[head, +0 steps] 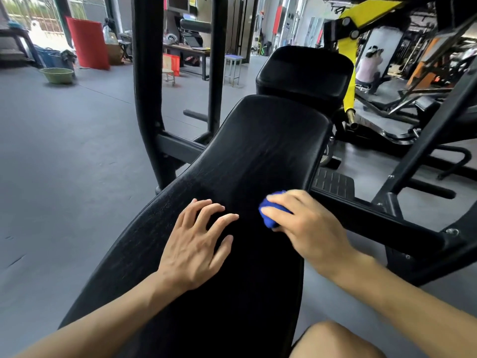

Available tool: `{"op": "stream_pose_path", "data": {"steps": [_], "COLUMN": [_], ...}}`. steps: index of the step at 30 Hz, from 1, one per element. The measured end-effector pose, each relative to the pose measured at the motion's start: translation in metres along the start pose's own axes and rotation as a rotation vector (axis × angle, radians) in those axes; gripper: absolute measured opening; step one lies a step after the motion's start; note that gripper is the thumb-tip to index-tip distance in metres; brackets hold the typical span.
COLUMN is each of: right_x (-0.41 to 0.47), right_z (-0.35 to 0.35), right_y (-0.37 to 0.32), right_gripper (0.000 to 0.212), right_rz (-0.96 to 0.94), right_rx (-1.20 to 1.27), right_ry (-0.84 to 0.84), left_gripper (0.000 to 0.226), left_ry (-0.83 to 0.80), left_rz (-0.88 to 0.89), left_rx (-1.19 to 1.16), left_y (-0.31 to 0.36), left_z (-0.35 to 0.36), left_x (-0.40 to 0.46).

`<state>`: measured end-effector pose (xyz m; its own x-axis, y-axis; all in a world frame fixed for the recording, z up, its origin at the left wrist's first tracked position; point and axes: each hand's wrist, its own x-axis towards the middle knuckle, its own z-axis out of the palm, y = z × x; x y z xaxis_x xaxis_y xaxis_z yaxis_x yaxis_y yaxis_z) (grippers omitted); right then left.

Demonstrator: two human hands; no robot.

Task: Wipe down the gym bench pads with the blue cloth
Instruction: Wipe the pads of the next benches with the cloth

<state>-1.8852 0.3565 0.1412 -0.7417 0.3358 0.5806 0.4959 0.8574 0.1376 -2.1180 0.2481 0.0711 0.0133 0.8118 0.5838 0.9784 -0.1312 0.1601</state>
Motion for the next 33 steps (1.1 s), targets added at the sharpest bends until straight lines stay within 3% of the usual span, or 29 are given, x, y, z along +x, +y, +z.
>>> {"op": "stream_pose_path", "data": {"steps": [5, 13, 20, 27, 33], "right_x": [0.076, 0.0, 0.091, 0.011, 0.101], "right_z": [0.042, 0.005, 0.045, 0.004, 0.042], "right_y": [-0.021, 0.006, 0.007, 0.032, 0.027], "right_gripper": [0.03, 0.037, 0.036, 0.034, 0.033], "right_rz": [0.094, 0.189, 0.204, 0.171, 0.235], "right_rx": [0.049, 0.011, 0.036, -0.028, 0.016], "right_ry": [0.009, 0.076, 0.078, 0.13, 0.121], "left_gripper": [0.045, 0.043, 0.044, 0.042, 0.042], "left_ry": [-0.012, 0.026, -0.002, 0.034, 0.018], "left_rz": [0.0, -0.018, -0.019, -0.036, -0.037], "left_rx": [0.004, 0.002, -0.001, -0.008, 0.007], "left_y": [-0.001, 0.0, 0.0, 0.001, 0.002], "left_z": [-0.001, 0.002, 0.001, 0.003, 0.001], "left_x": [-0.002, 0.0, -0.002, 0.0, -0.001]}}
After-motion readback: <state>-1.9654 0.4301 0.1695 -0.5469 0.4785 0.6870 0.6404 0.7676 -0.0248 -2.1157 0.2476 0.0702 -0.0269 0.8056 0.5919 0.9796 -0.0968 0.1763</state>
